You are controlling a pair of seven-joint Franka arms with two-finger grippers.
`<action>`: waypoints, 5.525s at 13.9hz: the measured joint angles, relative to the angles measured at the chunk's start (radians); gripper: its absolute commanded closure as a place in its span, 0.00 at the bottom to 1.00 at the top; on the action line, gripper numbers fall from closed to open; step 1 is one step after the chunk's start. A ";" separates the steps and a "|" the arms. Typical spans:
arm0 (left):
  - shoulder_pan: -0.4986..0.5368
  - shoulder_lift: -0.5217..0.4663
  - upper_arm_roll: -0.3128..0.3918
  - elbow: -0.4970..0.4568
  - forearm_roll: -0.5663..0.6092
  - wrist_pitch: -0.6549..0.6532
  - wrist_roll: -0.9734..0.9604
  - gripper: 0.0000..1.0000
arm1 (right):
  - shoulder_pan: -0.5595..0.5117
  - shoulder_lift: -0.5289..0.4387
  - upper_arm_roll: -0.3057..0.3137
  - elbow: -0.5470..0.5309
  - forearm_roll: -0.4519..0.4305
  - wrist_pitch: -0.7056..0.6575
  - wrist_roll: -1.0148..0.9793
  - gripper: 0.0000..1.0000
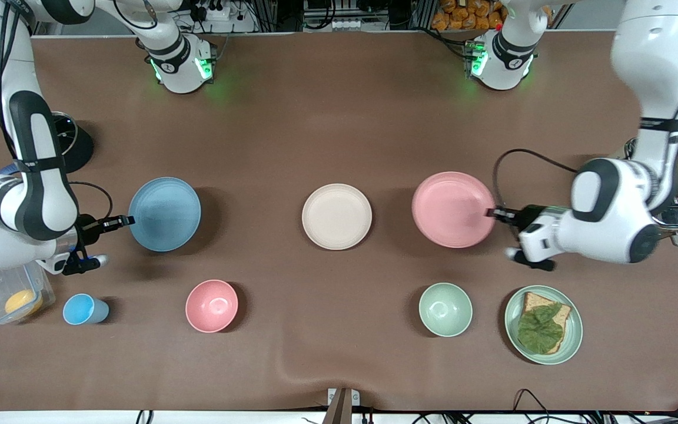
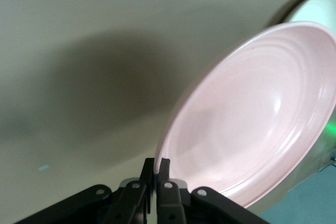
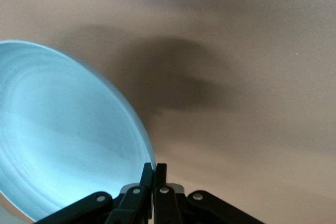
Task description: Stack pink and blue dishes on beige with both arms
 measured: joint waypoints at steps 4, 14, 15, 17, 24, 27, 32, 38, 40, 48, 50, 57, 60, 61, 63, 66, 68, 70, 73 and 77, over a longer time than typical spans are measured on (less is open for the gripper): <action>-0.215 0.083 -0.007 0.065 -0.023 0.169 -0.229 1.00 | 0.000 0.000 0.000 0.000 0.000 0.000 0.000 1.00; -0.407 0.236 -0.002 0.081 -0.040 0.351 -0.371 0.00 | 0.011 0.000 0.002 0.005 0.001 -0.016 0.026 1.00; -0.406 0.235 0.001 0.089 -0.039 0.351 -0.368 0.00 | 0.024 0.000 0.003 0.012 0.001 -0.032 0.056 1.00; -0.400 0.227 0.007 0.111 -0.034 0.352 -0.366 0.00 | 0.070 0.000 0.006 0.039 0.006 -0.080 0.144 1.00; -0.245 0.043 0.015 0.139 0.302 0.281 -0.363 0.00 | 0.354 0.006 0.015 0.081 0.161 -0.021 0.494 1.00; -0.152 -0.049 0.015 0.140 0.418 0.193 -0.326 0.00 | 0.480 0.028 0.016 0.081 0.203 0.086 0.607 1.00; 0.005 -0.272 0.013 0.144 0.390 0.030 -0.197 0.00 | 0.646 0.085 0.015 0.081 0.240 0.229 0.714 1.00; -0.076 -0.469 0.253 0.005 0.279 -0.004 -0.133 0.00 | 0.685 0.107 0.011 0.081 0.276 0.240 0.733 0.00; -0.117 -0.498 0.322 -0.038 0.258 0.005 -0.126 0.00 | 0.685 0.108 0.010 0.082 0.281 0.269 0.736 0.00; -0.158 -0.544 0.341 -0.061 0.282 0.000 -0.101 0.00 | 0.521 0.064 -0.053 0.205 0.231 0.109 0.700 0.00; -0.159 -0.544 0.341 -0.061 0.283 0.000 -0.099 0.00 | 0.424 0.028 -0.062 0.224 0.143 0.019 0.613 0.00; -0.162 -0.544 0.342 -0.061 0.283 -0.012 -0.099 0.00 | 0.243 -0.079 -0.067 0.232 -0.158 -0.075 0.415 0.00; -0.163 -0.544 0.342 -0.061 0.283 -0.012 -0.099 0.00 | 0.236 -0.198 -0.067 0.237 -0.216 -0.083 0.416 0.00; -0.163 -0.544 0.342 -0.061 0.283 -0.013 -0.099 0.00 | 0.228 -0.255 -0.067 0.232 -0.222 -0.089 0.416 0.00; -0.163 -0.544 0.342 -0.061 0.283 -0.013 -0.099 0.00 | 0.209 -0.383 -0.067 0.212 -0.225 -0.102 0.416 0.00; -0.164 -0.544 0.342 -0.061 0.283 -0.013 -0.099 0.00 | 0.188 -0.522 -0.064 0.153 -0.228 -0.165 0.425 0.00; -0.166 -0.544 0.342 -0.060 0.283 -0.013 -0.099 0.00 | 0.172 -0.553 -0.057 0.096 -0.231 -0.164 0.433 0.00; -0.168 -0.544 0.339 -0.059 0.283 -0.013 -0.099 0.00 | 0.170 -0.554 -0.039 0.069 -0.243 -0.153 0.435 0.00; -0.171 -0.544 0.336 -0.057 0.283 -0.013 -0.099 0.00 | 0.170 -0.554 -0.008 0.063 -0.260 -0.148 0.449 0.00; -0.172 -0.544 0.336 -0.057 0.283 -0.014 -0.099 0.00 | 0.170 -0.554 -0.006 0.063 -0.261 -0.145 0.450 0.00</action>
